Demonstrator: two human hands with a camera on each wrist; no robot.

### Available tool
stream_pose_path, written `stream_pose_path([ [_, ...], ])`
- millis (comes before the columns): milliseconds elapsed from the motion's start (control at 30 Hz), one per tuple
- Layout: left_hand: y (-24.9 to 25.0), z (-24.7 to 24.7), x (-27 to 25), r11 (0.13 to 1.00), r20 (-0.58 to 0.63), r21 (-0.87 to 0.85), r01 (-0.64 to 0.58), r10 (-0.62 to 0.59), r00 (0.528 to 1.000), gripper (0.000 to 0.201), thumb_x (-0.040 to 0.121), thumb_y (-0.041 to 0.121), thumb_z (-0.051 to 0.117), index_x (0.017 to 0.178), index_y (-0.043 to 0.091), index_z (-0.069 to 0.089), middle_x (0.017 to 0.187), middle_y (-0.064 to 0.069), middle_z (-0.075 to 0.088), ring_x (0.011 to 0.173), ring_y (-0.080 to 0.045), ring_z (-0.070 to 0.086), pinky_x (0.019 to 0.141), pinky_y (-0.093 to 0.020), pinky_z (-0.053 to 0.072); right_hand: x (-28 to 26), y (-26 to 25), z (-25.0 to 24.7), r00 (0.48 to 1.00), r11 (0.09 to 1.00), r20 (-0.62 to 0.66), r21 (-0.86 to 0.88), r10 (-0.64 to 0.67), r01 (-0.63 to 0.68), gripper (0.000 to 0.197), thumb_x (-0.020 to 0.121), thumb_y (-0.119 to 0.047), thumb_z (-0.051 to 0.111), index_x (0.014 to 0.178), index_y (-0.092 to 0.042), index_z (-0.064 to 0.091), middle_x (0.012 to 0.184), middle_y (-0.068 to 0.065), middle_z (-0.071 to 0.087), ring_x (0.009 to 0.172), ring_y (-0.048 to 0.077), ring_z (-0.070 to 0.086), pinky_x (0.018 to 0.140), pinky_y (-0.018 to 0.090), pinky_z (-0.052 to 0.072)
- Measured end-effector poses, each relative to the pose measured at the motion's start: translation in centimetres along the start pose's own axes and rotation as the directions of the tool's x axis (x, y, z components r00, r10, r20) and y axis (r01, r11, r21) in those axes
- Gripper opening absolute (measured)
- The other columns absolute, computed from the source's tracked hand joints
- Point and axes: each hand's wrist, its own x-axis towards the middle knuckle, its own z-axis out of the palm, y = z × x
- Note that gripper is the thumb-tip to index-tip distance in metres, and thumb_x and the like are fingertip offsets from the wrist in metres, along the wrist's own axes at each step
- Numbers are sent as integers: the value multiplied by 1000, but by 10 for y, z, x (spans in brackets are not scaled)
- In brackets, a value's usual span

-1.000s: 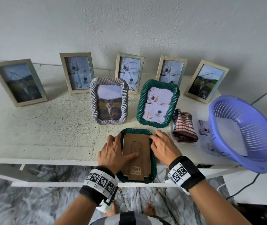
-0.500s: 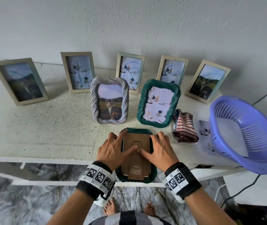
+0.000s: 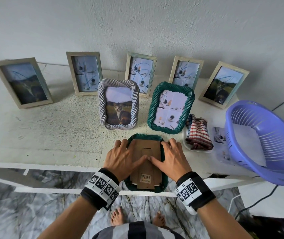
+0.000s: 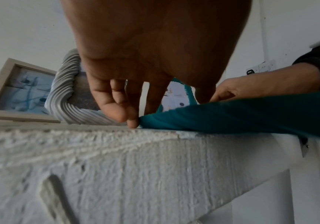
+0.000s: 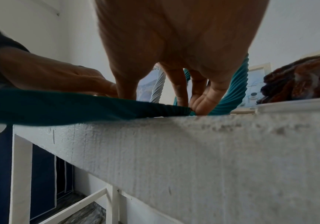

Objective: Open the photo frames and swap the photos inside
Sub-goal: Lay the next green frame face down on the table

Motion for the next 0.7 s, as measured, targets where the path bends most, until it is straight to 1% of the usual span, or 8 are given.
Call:
stream_pose_path([
  [133,-3,6,-1,996,-97,-65,-60,54,994,84,83,75,29,125,9,60,98,-11,61,89,-28,57,64,-38,56,-1,0,0,1000,1000,-21,-7,-14,14,77,78,-74,47,123,-11,53,115,7,43,104,24,43,86,33,47],
  [233,-4,7,-3,995,-102,-69,-70,62,993,84,83,74,33,119,5,62,96,-11,60,85,-29,57,66,-41,56,-1,0,0,1000,1000,-12,-11,-6,6,76,80,-71,50,127,-11,51,119,7,42,108,23,42,89,32,46],
  [300,-4,2,-5,998,-41,-66,-24,21,999,94,79,81,23,128,7,56,107,-9,58,95,-28,56,75,-40,54,-2,-1,-1,1000,1000,-4,-8,-2,2,74,82,-69,53,130,-12,49,123,7,41,110,22,42,90,30,44],
  [367,-5,-1,-9,998,22,-51,20,-19,1000,104,73,87,13,143,15,38,123,-6,50,110,-24,51,86,-39,49,-4,-2,-4,1000,1000,7,19,-3,3,73,84,-66,52,132,-11,48,126,8,41,112,22,42,90,28,41],
  [433,-6,-1,-15,996,4,-89,28,-27,1000,108,69,90,17,151,21,22,135,-4,42,119,-23,46,92,-40,47,-7,-2,-7,1000,998,-6,69,-12,12,71,88,-65,48,135,-12,47,126,10,42,113,24,42,91,31,42],
  [500,-4,2,-24,991,0,-131,31,-31,1000,112,65,93,24,153,25,14,147,-2,32,128,-23,40,99,-42,45,-16,1,-9,994,989,-90,125,-62,73,61,92,-60,40,129,-13,53,117,9,47,105,26,47,84,36,47],
  [567,-1,5,-30,987,35,-151,56,-51,998,117,60,94,25,154,25,9,154,1,22,135,-22,31,106,-43,37,-30,8,-11,977,965,-137,184,-165,188,44,94,-45,39,117,-15,61,110,5,51,99,22,49,82,33,48],
  [700,2,12,-35,993,19,-98,68,-67,998,120,58,94,25,151,19,17,154,2,24,134,-22,30,108,-40,28,-62,22,-11,924,901,-5,222,-382,374,31,93,-24,39,105,-19,67,107,-2,56,104,16,50,88,29,46],
])
